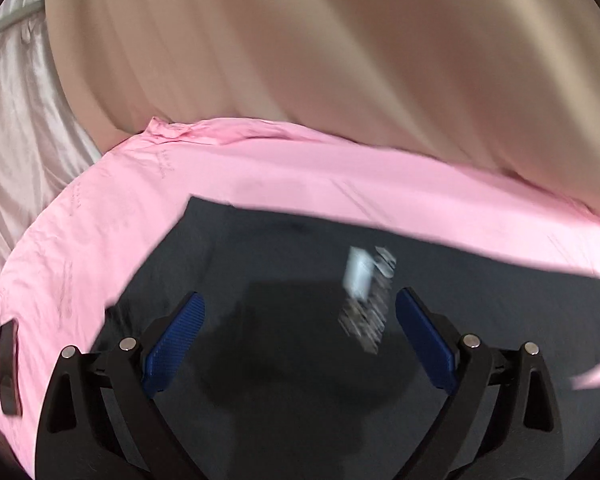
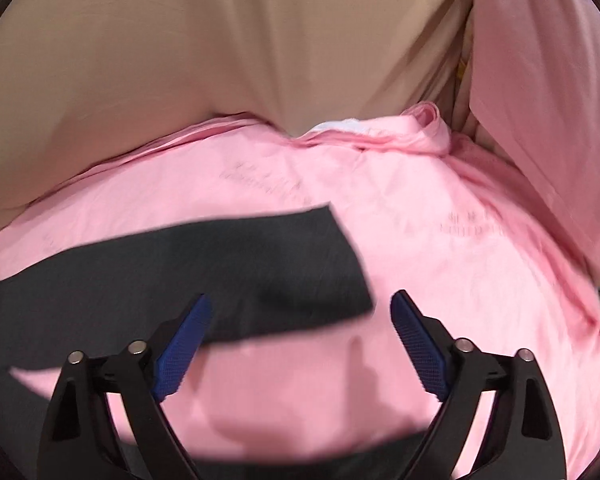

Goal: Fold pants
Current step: 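Grasp the waistband end of the sweatpants with both grippers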

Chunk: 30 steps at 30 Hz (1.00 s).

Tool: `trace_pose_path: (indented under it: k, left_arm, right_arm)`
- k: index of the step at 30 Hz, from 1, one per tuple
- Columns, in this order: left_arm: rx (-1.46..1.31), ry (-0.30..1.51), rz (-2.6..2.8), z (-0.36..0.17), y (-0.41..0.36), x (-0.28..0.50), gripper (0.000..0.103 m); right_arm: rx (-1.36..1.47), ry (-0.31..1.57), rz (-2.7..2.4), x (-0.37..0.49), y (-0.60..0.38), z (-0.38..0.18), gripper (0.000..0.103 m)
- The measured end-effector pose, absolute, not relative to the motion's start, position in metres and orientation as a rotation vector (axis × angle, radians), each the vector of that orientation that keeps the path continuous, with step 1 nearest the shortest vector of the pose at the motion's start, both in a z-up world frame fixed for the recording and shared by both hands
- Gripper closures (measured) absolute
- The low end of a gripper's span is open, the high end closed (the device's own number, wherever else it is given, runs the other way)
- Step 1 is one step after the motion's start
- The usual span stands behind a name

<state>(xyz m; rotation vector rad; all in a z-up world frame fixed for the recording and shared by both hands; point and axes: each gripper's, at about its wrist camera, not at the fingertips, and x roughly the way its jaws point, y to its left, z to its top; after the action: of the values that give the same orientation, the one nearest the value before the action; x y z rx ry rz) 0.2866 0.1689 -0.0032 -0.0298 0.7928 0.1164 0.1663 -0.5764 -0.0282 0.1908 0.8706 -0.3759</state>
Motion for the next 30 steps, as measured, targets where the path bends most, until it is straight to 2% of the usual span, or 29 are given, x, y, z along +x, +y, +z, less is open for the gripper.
trace_pose_path:
  k: [2,10,12,13,14,15,16,17,18,19,20,24,30]
  left_arm:
    - [-0.071,0.83,0.151,-0.008,0.194,0.32,0.009]
    - [-0.211,1.012,0.212,-0.056,0.263,0.402,0.009]
    - [-0.207,1.021,0.249,-0.066,0.27,0.411,0.009]
    - [-0.22,1.024,0.256,-0.071,0.274,0.415,0.009]
    - [-0.223,1.022,0.257,-0.074,0.275,0.418,0.01]
    - [-0.214,1.012,0.257,-0.074,0.274,0.418,0.011]
    - [-0.192,0.996,0.252,-0.072,0.271,0.419,0.024]
    - [-0.174,0.99,0.26,-0.072,0.271,0.42,0.048]
    - [-0.145,0.993,0.29,-0.069,0.27,0.421,0.06]
    - [-0.154,0.995,0.283,-0.068,0.274,0.425,0.078]
    - [-0.182,1.0,0.263,-0.064,0.279,0.425,0.102]
    - [-0.23,0.957,0.23,-0.037,0.292,0.402,0.101]
    - [-0.231,0.829,0.104,0.025,0.296,0.32,0.101]
  right_arm:
    - [0.172,0.9,-0.396,0.191,-0.587,-0.037,0.025]
    - [0.264,0.953,-0.388,0.235,-0.603,-0.071,0.023]
    - [0.241,0.94,-0.375,0.235,-0.597,-0.071,0.031]
    - [0.236,0.933,-0.367,0.234,-0.595,-0.069,0.041]
    - [0.24,0.933,-0.355,0.233,-0.593,-0.069,0.059]
    - [0.247,0.934,-0.346,0.233,-0.593,-0.068,0.066]
    - [0.238,0.931,-0.349,0.231,-0.591,-0.066,0.077]
    - [0.229,0.928,-0.348,0.23,-0.588,-0.063,0.093]
    - [0.233,0.922,-0.342,0.228,-0.587,-0.061,0.096]
    - [0.243,0.914,-0.335,0.226,-0.588,-0.058,0.097]
    - [0.24,0.895,-0.336,0.221,-0.585,-0.052,0.097]
    - [0.249,0.829,-0.327,0.2,-0.574,-0.022,0.098]
    - [0.232,0.715,-0.286,0.134,-0.56,0.041,0.099]
